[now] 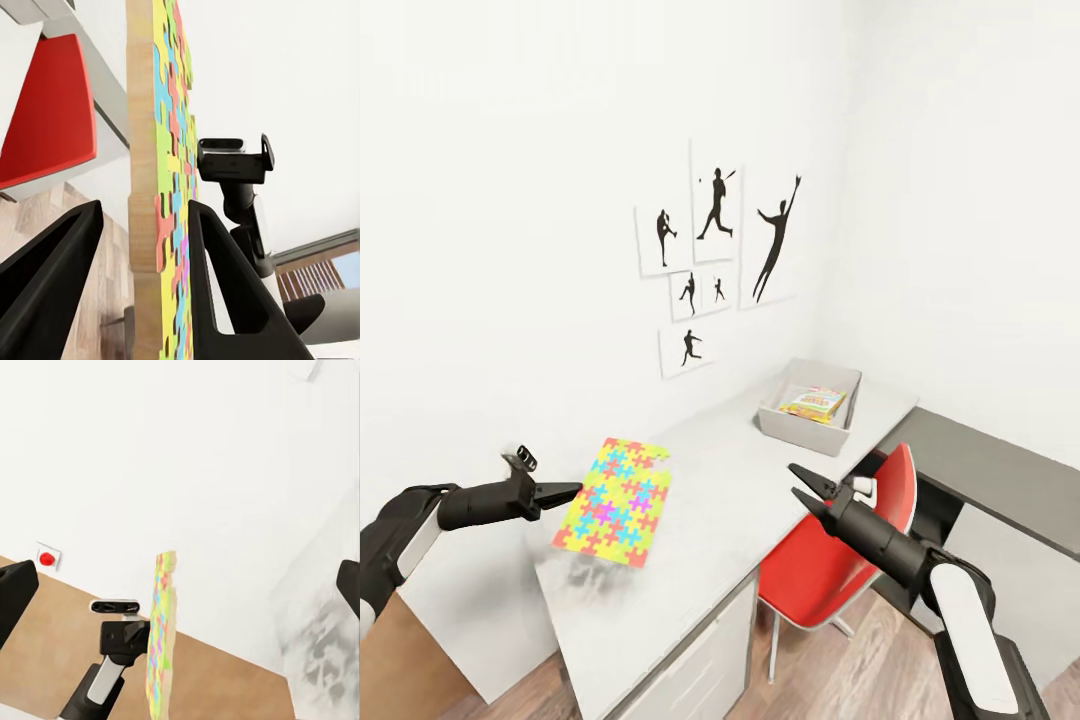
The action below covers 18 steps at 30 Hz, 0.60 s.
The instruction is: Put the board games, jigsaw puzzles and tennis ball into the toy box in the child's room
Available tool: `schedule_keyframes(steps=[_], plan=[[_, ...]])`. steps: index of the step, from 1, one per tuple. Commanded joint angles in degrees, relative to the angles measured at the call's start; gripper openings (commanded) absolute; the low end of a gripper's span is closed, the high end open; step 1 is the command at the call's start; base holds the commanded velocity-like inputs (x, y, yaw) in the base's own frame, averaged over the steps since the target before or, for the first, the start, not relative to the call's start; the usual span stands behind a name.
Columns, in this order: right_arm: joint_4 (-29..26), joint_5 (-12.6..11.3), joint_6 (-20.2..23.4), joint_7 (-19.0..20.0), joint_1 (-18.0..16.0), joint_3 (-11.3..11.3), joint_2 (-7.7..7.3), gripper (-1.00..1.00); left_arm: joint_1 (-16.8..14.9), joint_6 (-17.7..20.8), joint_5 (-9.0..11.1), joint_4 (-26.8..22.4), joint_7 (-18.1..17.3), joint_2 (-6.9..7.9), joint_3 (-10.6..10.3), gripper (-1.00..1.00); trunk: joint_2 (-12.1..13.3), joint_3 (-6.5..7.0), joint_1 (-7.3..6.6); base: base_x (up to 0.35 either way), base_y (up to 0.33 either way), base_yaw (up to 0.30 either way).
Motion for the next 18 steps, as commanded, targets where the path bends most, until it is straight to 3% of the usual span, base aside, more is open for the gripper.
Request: schedule_keyframes(steps=[1, 6, 18], plan=[[0.03, 0.25, -0.06, 0.38, -0.07, -0.15, 0.07, 1.00, -0.06, 0.61, 0.03, 0.00, -0.33, 0.07, -0.20, -1.00, -0.08, -0.03, 0.02, 0.000, -0.287, -0.185], [0.03, 0.25, -0.76, 0.37, -0.07, -0.08, 0.08, 1.00, -0.07, 0.61, 0.03, -0.04, -0.33, 0.07, -0.28, -1.00, -0.08, 0.29, 0.02, 0.088, -0.243, -0.186], [0.02, 0.43, -0.84, 0.30, -0.07, 0.01, 0.03, 1.00, -0.06, 0.61, 0.03, -0.01, -0.33, 0.07, -0.29, -1.00, -0.08, 1.07, 0.02, 0.198, -0.201, -0.187]])
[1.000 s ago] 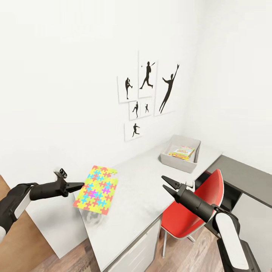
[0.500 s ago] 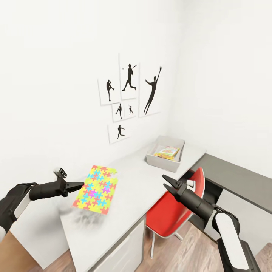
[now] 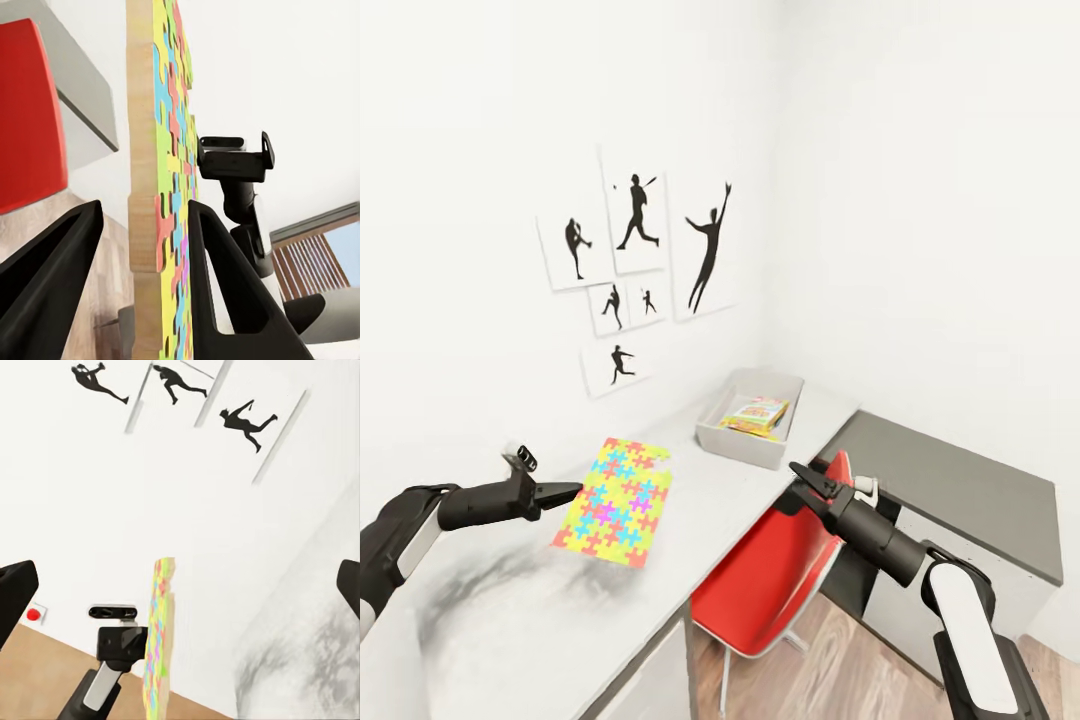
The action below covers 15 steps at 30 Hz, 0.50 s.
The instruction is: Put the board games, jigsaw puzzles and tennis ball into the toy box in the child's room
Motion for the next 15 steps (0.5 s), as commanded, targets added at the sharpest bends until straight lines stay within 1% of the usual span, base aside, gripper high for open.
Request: schedule_keyframes(steps=[1, 9, 15], plan=[[0.02, 0.25, 0.36, 0.33, -0.07, -0.14, 0.08, 1.00, -0.06, 0.60, 0.06, 0.01, -0.34, 0.08, -0.20, -1.00, -0.08, -0.03, 0.04, 0.213, -0.214, -0.188], [0.02, 0.26, 0.36, 0.33, -0.07, -0.13, 0.09, 1.00, -0.05, 0.60, 0.06, 0.01, -0.34, 0.08, -0.20, -1.00, -0.08, 0.45, 0.04, 0.213, -0.217, -0.186], [0.02, 0.26, 0.28, 0.25, -0.07, -0.13, 0.11, 1.00, -0.04, 0.60, 0.06, 0.03, -0.34, 0.08, -0.20, -1.00, -0.08, 0.51, 0.04, 0.221, -0.216, -0.037]])
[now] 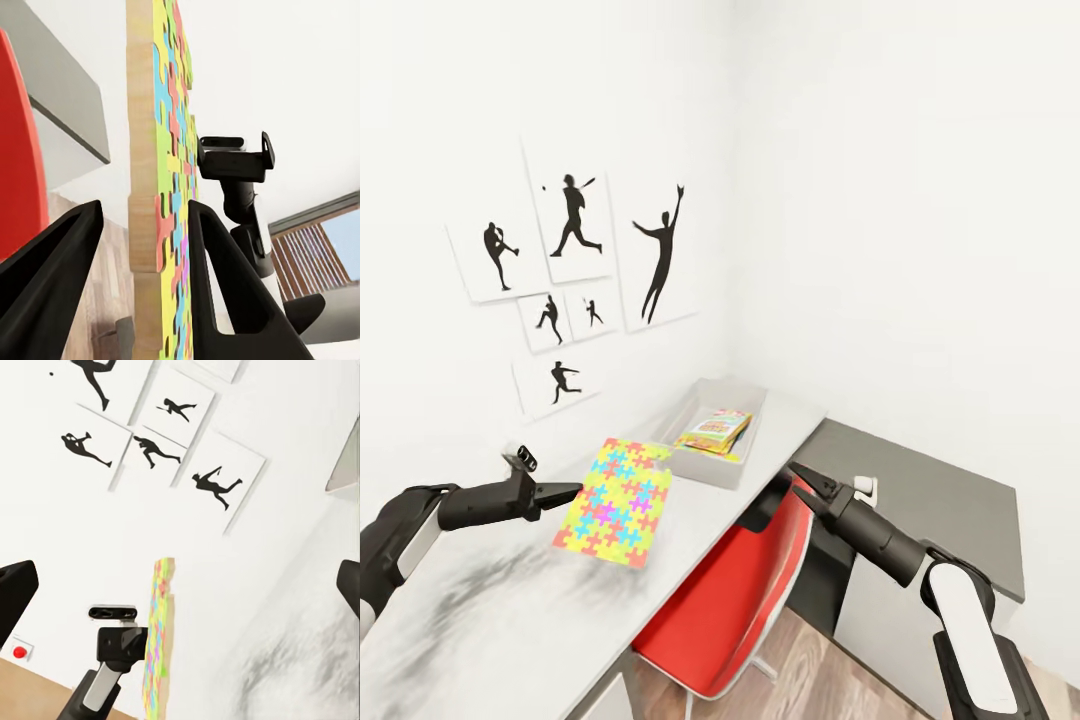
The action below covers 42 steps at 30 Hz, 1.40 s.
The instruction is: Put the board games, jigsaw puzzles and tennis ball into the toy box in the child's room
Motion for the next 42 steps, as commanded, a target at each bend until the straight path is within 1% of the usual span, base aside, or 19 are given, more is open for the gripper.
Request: schedule_keyframes(steps=[1, 11, 23, 30, 42], plan=[[0.00, 0.24, 0.35, 0.33, -0.07, -0.16, 0.06, 1.00, -0.08, 0.60, 0.07, 0.02, -0.34, 0.06, -0.21, -1.00, -0.08, -0.10, 0.04, 0.242, -0.184, -0.006], [0.00, 0.33, 0.35, 0.19, -0.07, 0.03, 0.06, 1.00, -0.08, 0.60, 0.08, 0.02, -0.34, 0.06, -0.21, -1.00, -0.08, -0.10, 0.04, 0.273, -0.149, 0.011], [0.00, 0.32, 0.35, -0.03, -0.07, 0.04, 0.06, 1.00, -0.06, 0.60, 0.07, 0.02, -0.34, 0.06, -0.21, -1.00, -0.08, -0.10, 0.04, 0.255, -0.241, 0.254], [-0.01, 0.33, 0.35, 0.02, -0.07, 0.08, 0.06, 1.00, -0.09, 0.60, 0.07, 0.02, -0.34, 0.06, -0.21, -1.00, -0.08, -0.10, 0.04, 0.224, -0.244, 0.074], [0.00, 0.33, 0.35, 0.06, -0.07, 0.11, 0.06, 1.00, -0.08, 0.58, 0.09, 0.02, -0.34, 0.06, -0.17, -1.00, -0.08, -0.10, 0.04, 0.008, -0.021, 0.001]])
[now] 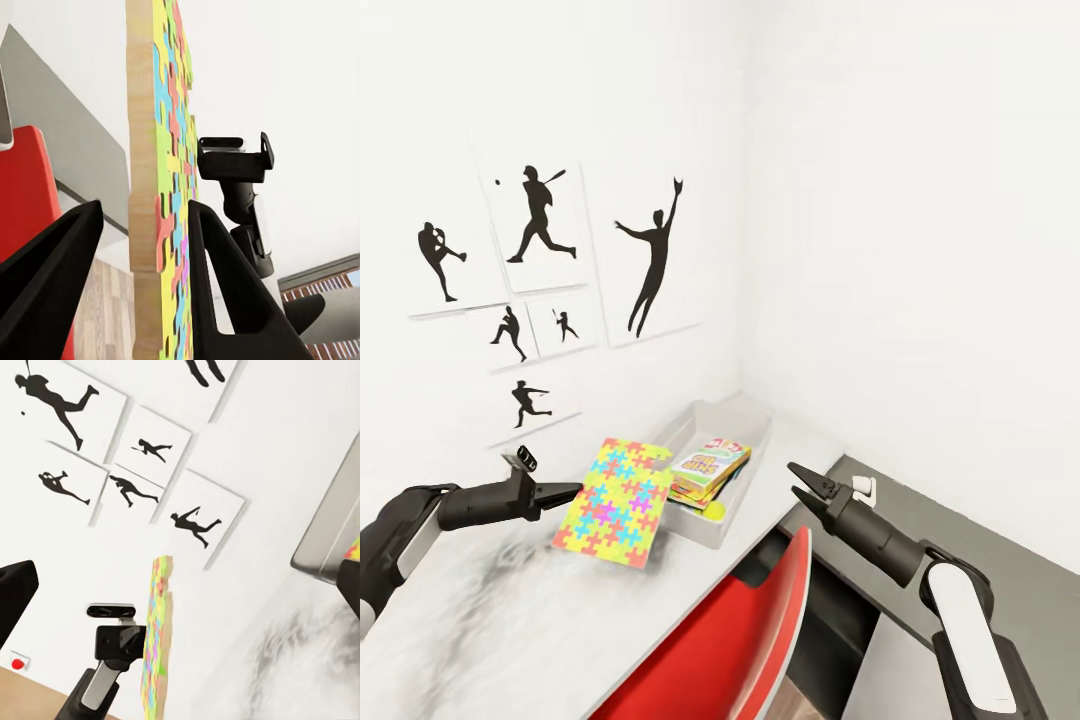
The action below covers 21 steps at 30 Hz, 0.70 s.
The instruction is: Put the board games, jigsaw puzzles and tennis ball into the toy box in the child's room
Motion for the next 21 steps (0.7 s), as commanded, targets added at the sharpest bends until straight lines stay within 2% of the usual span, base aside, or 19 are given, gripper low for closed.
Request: schedule_keyframes(steps=[1, 8, 21], plan=[[0.00, 0.25, 0.36, 0.34, -0.06, -0.16, 0.06, 1.00, -0.06, 0.61, 0.03, 0.02, -0.34, 0.06, -0.21, -1.00, -0.09, -0.10, 0.02, 0.000, -0.149, 0.000], [0.00, 0.25, 0.36, 0.27, -0.06, -0.16, 0.06, 1.00, -0.07, 0.60, 0.02, 0.02, -0.34, 0.06, -0.19, -1.00, -0.09, -0.10, 0.02, 0.065, -0.240, 0.050], [0.00, 0.25, 0.36, 0.22, -0.06, -0.16, 0.06, 1.00, -0.04, 0.55, 0.02, 0.02, -0.34, 0.06, -0.22, -1.00, -0.09, -0.10, 0.02, 0.131, -0.216, 0.273]])
